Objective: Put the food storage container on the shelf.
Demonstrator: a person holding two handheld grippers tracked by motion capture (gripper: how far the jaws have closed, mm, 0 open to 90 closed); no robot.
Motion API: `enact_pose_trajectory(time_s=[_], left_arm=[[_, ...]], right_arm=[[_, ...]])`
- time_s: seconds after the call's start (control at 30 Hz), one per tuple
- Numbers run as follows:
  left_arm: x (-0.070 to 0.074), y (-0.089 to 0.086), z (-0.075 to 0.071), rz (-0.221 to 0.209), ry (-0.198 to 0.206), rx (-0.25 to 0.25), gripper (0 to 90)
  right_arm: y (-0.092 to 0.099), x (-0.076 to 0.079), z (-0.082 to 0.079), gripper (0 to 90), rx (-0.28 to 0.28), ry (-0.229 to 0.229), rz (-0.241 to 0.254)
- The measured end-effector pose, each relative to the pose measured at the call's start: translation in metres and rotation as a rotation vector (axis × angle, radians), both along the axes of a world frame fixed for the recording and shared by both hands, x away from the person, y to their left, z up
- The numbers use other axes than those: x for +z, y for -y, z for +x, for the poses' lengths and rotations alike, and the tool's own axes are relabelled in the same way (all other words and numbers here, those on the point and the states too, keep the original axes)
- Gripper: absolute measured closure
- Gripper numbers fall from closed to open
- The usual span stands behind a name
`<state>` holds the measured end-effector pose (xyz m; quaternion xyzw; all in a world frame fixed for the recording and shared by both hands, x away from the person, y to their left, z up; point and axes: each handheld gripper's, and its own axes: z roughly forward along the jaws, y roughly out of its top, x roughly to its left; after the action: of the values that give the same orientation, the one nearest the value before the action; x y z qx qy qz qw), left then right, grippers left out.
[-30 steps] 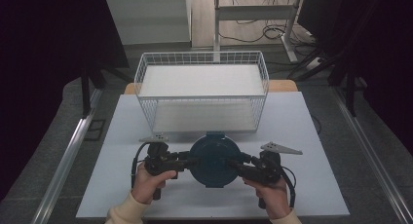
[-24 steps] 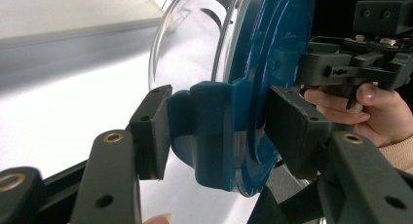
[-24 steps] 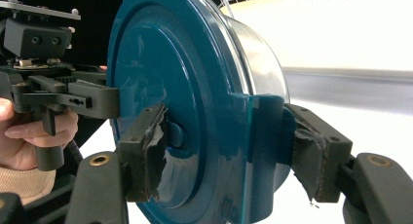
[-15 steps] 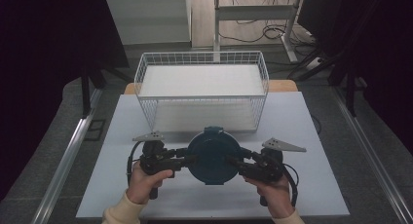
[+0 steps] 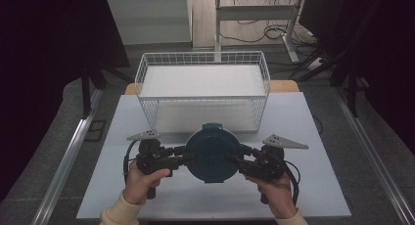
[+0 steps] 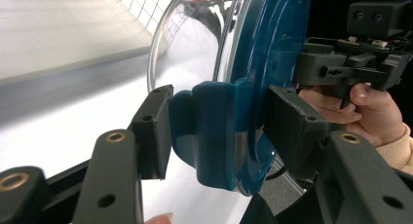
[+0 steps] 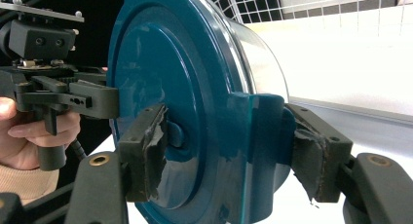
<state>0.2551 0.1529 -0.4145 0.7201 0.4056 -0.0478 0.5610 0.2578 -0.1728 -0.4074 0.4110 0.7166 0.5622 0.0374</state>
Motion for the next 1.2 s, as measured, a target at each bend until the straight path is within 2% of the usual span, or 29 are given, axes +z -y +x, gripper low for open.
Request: enact_pose_trajectory(time_s=[0.13,0.23,0.37,0.57,0.67,0.87,1.07,1.2], left_arm=[[0.008,-0.002,-0.001,-0.001,0.021,0.002,46.0],[0.011,-0.003,0.000,-0.007,0.023,0.003,46.1],[0.016,-0.004,0.002,-0.009,0.029,0.012,46.1],[0.033,-0.007,0.007,-0.012,0.060,0.017,46.1],[0.043,-0.009,0.012,-0.014,0.073,0.023,46.3],[0.059,-0.014,0.023,-0.017,0.076,0.029,46.9],[0.076,-0.019,0.039,-0.018,0.085,0.043,47.0],[0.089,-0.021,0.053,-0.002,0.079,0.046,46.8]], right_arm=[[-0.001,0.008,0.000,35.4,0.008,0.011,0.002],[-0.002,0.013,0.001,35.4,0.008,0.030,-0.003],[-0.003,0.019,0.006,35.4,0.013,0.030,-0.003],[-0.006,0.035,0.012,35.4,0.025,0.057,-0.014],[-0.008,0.046,0.019,35.4,0.034,0.065,-0.013],[-0.012,0.063,0.034,35.5,0.048,0.075,-0.011],[-0.018,0.082,0.055,35.6,0.068,0.078,-0.014],[-0.020,0.091,0.069,35.6,0.073,0.068,-0.009]])
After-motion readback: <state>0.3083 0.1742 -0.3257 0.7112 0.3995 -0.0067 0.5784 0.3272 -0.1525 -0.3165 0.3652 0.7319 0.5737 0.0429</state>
